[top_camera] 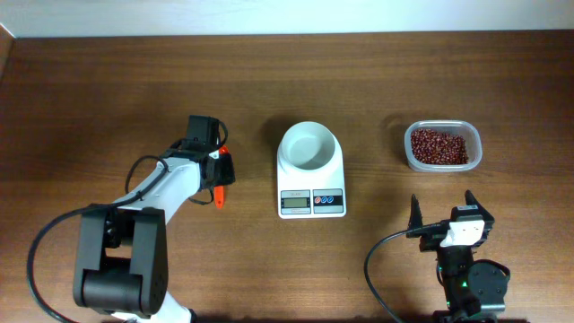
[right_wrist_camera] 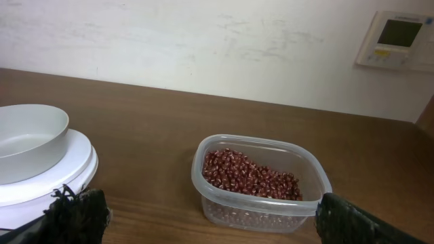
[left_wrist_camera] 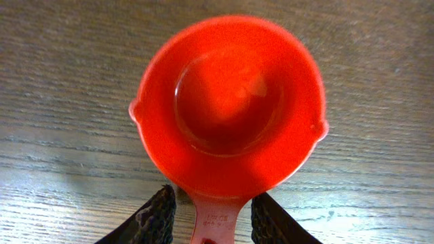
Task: Scoop item into bowl and weigh 50g on scale
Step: 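Lift the red scoop with the left gripper toward the scale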
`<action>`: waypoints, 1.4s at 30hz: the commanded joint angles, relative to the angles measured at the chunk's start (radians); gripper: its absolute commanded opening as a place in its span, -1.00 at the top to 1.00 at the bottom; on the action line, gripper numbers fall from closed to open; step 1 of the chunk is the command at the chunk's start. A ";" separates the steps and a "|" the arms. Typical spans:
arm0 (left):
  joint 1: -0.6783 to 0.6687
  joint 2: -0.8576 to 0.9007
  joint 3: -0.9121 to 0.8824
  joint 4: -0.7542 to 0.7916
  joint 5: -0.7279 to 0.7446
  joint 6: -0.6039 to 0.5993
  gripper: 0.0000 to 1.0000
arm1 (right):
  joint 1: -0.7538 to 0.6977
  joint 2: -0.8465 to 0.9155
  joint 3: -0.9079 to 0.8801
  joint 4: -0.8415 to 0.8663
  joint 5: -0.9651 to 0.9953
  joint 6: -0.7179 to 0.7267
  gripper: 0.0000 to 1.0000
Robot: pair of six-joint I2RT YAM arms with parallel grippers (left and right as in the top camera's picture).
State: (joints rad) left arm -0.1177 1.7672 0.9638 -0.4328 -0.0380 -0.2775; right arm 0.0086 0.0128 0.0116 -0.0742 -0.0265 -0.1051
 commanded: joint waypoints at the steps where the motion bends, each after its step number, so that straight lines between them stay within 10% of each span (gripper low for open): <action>1: 0.000 -0.009 -0.029 0.017 -0.004 -0.011 0.24 | -0.004 -0.006 -0.006 -0.004 0.002 0.006 -0.98; 21: 0.003 -0.037 -0.024 0.035 0.007 0.008 0.73 | -0.004 -0.006 -0.006 -0.004 0.002 0.006 -0.97; 42: 0.204 -0.234 0.004 0.013 0.764 -0.487 1.00 | -0.003 -0.006 -0.006 0.014 0.037 0.007 -0.97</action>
State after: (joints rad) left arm 0.0681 1.5482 0.9482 -0.4473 0.5648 -0.6765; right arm 0.0086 0.0128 0.0116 -0.0719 -0.0109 -0.1047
